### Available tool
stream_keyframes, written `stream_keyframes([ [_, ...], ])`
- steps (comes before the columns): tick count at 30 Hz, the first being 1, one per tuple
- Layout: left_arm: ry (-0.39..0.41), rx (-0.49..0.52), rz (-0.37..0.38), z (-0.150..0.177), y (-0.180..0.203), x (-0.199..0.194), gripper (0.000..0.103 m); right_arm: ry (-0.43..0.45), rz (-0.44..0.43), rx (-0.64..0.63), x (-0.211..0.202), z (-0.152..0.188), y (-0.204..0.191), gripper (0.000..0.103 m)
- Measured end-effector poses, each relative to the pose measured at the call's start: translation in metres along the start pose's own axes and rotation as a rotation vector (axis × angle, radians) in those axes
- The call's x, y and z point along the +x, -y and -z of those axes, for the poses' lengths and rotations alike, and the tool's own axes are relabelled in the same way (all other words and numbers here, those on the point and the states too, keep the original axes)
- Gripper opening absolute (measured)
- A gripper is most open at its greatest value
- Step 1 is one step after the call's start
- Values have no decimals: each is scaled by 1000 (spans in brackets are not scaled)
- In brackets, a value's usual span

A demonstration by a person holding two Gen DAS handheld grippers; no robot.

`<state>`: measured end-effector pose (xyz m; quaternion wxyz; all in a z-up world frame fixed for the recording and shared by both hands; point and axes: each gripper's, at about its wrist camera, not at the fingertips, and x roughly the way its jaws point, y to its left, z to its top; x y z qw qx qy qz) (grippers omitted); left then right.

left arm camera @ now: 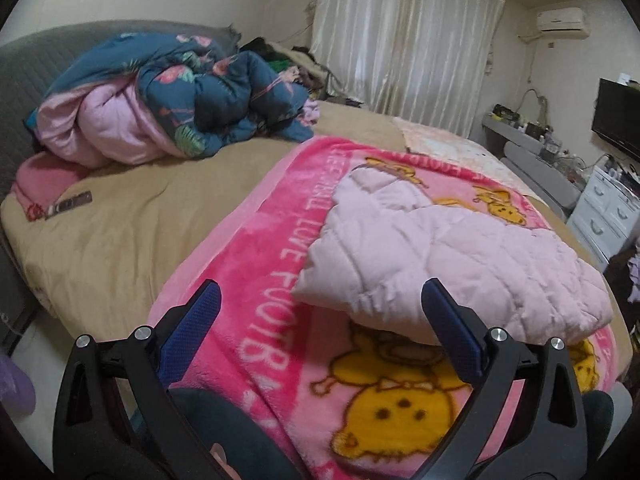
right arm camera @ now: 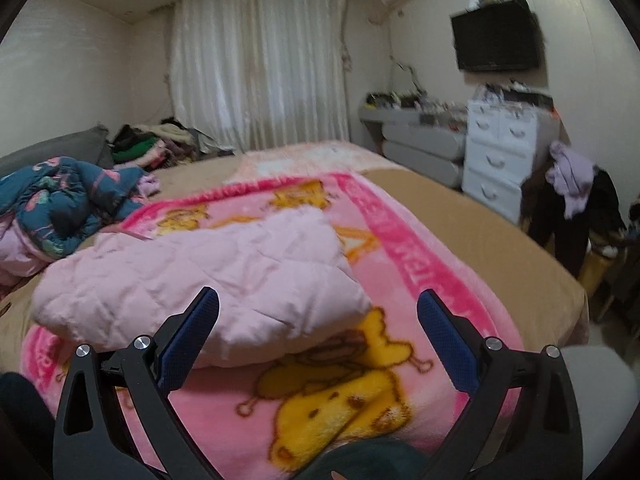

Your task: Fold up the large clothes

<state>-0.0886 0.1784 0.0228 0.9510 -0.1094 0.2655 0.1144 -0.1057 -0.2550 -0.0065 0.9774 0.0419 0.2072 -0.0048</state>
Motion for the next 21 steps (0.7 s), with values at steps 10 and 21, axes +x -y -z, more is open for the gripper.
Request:
stream_keyframes([
  [10, 11, 61, 122, 11, 48, -27, 94, 65, -154, -141, -57, -3, -54, 99],
  [21, -22, 154, 228, 48, 99, -36, 94, -10, -240, -207, -72, 26, -96, 99],
])
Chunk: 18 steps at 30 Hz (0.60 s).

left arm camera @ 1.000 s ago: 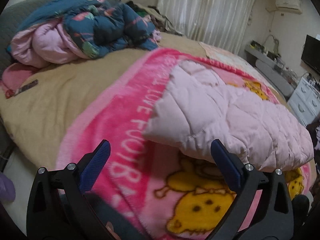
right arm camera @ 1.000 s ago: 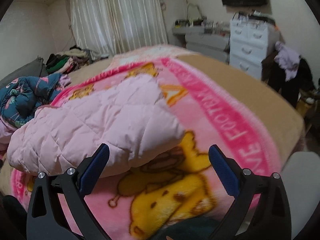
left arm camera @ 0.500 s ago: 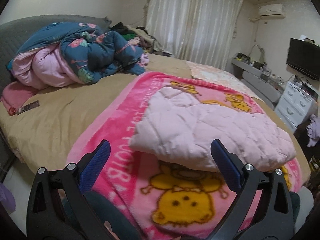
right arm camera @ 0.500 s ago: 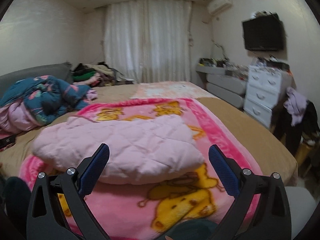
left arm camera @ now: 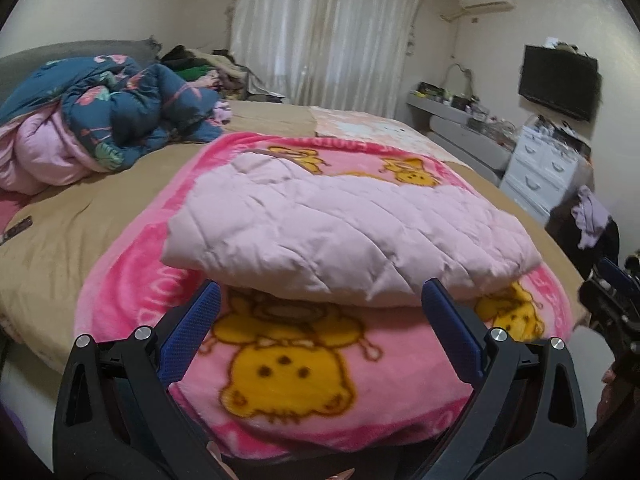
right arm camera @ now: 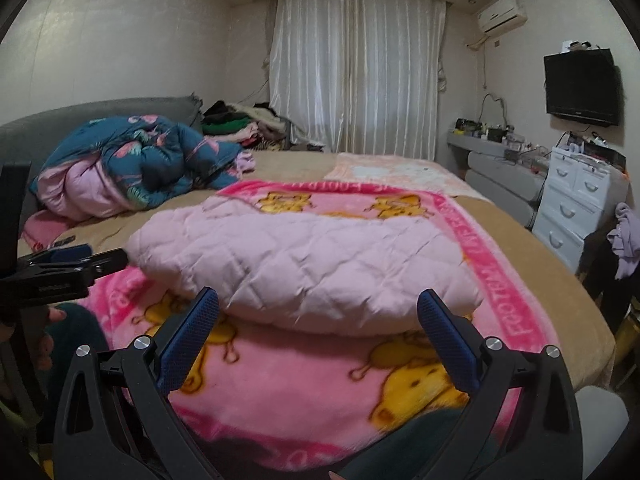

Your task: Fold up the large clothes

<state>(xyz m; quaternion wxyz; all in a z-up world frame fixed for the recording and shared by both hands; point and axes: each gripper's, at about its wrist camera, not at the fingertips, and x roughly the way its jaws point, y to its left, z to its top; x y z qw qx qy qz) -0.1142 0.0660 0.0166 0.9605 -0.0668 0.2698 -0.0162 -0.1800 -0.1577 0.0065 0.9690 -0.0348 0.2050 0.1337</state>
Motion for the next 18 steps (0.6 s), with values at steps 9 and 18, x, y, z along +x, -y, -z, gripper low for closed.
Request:
stream_keyframes([
  [9, 1, 39, 47, 26, 16, 13, 94, -64, 19, 52, 23, 36, 1, 99],
  [18, -47, 69, 28, 37, 26, 26, 94, -116, 24, 51, 37, 50, 5, 99],
])
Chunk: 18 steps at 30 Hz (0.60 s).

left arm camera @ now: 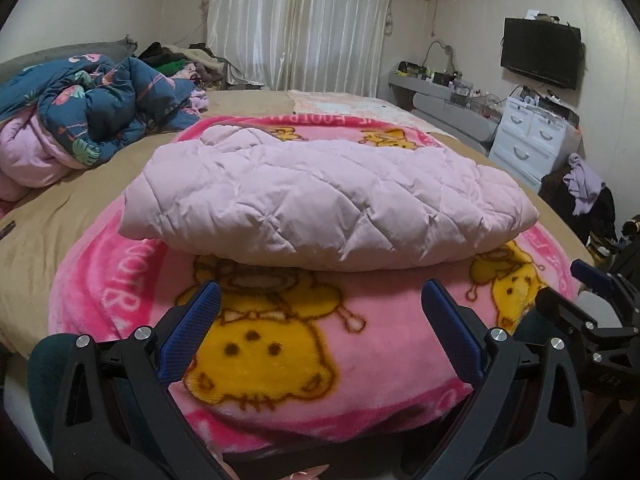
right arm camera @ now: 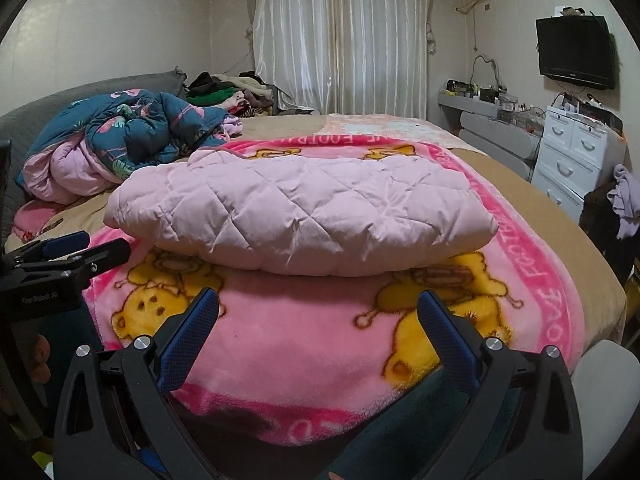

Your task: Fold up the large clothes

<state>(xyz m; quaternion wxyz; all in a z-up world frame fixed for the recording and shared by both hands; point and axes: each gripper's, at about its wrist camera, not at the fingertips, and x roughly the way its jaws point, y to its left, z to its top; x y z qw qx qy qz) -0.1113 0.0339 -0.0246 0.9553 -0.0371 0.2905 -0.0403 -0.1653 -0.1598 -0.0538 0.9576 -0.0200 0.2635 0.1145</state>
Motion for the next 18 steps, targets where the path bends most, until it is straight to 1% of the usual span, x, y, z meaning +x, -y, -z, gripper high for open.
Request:
stream_keyframes([
  [10, 1, -7, -1, 0, -3, -1, 94, -4, -8, -2, 1, 0, -1, 99],
  [18, -3, -12, -23, -3, -5, -3, 94, 0, -7, -1, -1, 0, -1, 99],
])
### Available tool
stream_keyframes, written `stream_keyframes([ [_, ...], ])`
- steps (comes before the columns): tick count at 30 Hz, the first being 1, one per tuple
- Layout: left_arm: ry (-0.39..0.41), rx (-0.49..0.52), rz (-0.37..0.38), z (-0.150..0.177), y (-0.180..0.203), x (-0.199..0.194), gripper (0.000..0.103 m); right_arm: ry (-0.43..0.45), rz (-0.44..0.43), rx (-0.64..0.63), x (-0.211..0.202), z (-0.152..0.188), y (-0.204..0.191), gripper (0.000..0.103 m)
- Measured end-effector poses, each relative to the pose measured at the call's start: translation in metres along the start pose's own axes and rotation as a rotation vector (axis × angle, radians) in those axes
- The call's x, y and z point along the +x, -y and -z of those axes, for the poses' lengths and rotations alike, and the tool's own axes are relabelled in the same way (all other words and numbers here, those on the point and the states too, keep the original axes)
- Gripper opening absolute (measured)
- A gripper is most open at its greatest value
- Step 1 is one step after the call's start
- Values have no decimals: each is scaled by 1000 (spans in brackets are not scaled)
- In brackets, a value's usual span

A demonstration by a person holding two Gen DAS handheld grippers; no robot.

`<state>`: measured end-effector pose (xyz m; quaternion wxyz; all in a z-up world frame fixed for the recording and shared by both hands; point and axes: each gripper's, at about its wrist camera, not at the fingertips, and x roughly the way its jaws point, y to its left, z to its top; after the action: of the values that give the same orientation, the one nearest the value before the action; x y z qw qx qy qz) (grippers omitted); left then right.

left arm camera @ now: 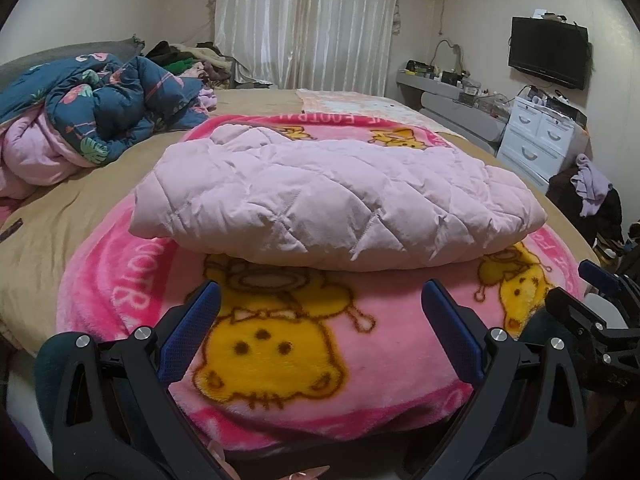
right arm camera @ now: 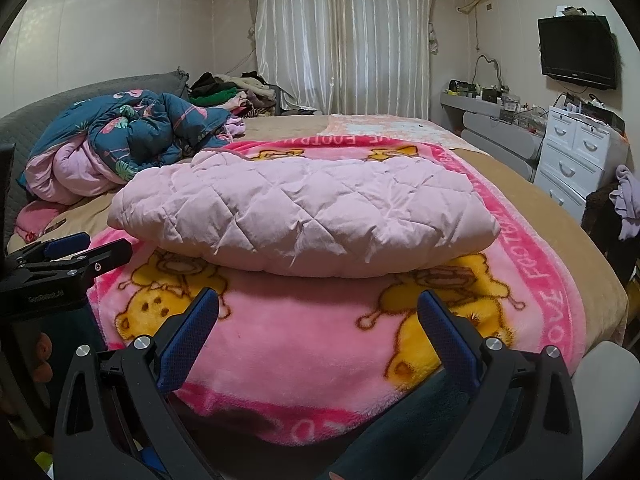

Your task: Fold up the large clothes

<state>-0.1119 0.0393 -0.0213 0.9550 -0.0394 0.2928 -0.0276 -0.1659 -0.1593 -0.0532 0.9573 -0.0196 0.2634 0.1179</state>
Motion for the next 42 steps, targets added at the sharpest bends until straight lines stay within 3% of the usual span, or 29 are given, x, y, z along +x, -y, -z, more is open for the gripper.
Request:
stream_keyframes([
  [42, 3, 15, -41, 0, -5, 0, 94, 17, 10, -6, -7, -6, -1, 99],
])
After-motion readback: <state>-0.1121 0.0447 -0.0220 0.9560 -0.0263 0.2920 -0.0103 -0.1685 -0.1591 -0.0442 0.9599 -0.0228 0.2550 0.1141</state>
